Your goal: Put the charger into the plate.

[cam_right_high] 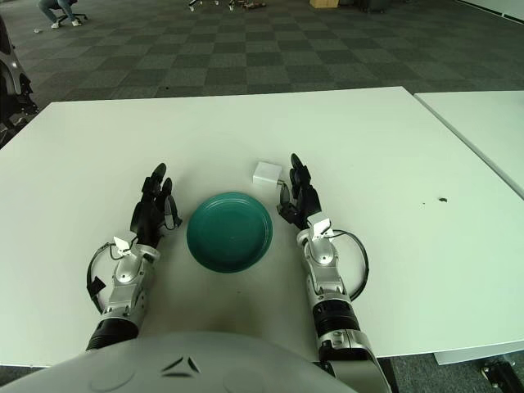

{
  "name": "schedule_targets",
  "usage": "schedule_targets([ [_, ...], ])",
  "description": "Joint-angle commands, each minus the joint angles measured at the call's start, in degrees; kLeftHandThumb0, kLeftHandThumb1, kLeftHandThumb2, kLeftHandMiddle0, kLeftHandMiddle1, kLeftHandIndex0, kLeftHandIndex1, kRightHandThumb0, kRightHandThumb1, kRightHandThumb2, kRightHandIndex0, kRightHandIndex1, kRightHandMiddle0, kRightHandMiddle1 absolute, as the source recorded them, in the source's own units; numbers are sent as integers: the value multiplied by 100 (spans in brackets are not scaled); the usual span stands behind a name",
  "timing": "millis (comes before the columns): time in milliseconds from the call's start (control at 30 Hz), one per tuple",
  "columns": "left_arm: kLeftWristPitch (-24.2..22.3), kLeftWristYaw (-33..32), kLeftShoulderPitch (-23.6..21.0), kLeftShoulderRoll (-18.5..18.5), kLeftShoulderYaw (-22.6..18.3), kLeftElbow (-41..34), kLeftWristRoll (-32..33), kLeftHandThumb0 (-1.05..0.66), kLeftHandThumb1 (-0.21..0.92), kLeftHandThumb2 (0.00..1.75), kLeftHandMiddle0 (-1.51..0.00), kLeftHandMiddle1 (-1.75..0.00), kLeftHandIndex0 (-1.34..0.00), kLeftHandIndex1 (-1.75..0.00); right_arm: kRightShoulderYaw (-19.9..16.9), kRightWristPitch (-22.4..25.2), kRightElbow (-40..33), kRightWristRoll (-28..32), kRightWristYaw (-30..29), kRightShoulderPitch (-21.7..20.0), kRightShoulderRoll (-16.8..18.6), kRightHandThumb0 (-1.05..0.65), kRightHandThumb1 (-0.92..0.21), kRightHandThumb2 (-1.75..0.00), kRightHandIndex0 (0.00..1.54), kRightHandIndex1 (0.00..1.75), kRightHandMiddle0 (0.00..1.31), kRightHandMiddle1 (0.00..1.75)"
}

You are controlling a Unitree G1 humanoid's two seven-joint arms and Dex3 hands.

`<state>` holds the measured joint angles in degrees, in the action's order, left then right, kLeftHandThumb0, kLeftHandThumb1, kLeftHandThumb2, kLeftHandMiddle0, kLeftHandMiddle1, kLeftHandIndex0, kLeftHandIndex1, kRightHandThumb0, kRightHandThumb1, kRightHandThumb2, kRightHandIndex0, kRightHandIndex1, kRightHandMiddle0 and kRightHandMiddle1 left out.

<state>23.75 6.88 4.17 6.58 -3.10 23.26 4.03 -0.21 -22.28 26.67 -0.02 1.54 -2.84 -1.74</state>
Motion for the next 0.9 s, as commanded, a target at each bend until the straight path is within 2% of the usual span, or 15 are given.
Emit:
schedule_targets([
  [0, -138, 21, 496, 173, -61, 1049, 175, -87, 92, 97, -16, 0, 0, -35, -89, 693, 907, -71, -195, 533, 14, -84, -92, -89, 3, 1, 0, 15],
  [133, -157, 33, 435, 177, -52, 1088, 161, -86, 92, 97, -16, 0, 0, -35, -66, 528, 723, -204, -414, 301, 27, -82, -92, -87, 4, 1, 0, 20],
  [167, -167, 24, 454, 192, -20, 1034, 136, -86, 92, 97, -17, -1, 0, -35, -9, 559, 418, -309, -495, 314, 45, -82, -92, -86, 5, 1, 0, 22],
  [267, -182, 2, 481, 214, 50, 936, 79, -85, 92, 99, -17, -1, 0, -36, 176, 669, -375, -752, -801, 326, 60, -82, -92, -83, 6, 1, 0, 26],
  [433, -191, -15, 497, 239, 122, 860, 29, -84, 92, 101, -18, -1, 0, -37, 357, 754, -634, -1529, -1344, 11, -103, -86, -92, -81, 9, 2, 0, 32],
  [567, -304, -49, 624, 313, 279, 515, -26, -85, 92, 102, -17, 0, 0, -34, 489, 333, -45, -2234, -2046, -580, -396, -89, -92, -78, 15, 3, 0, 39],
  [667, -419, -92, 689, 336, 367, 304, -43, -85, 92, 103, -16, 0, 0, -33, 632, 55, 662, -2740, -2741, -1153, -611, -88, -92, -73, 18, 4, 0, 41],
  [767, -495, -131, 704, 326, 431, 223, -44, -85, 92, 103, -15, 0, 0, -32, 948, -104, 1712, -3288, -3495, -1852, -798, -85, -92, -66, 20, 4, 0, 43],
  [867, -552, -159, 724, 325, 481, 138, -36, -86, 92, 102, -15, 0, 0, -31, 1285, -83, 2303, -3710, -4000, -2247, -895, -83, -92, -61, 21, 4, 0, 44],
])
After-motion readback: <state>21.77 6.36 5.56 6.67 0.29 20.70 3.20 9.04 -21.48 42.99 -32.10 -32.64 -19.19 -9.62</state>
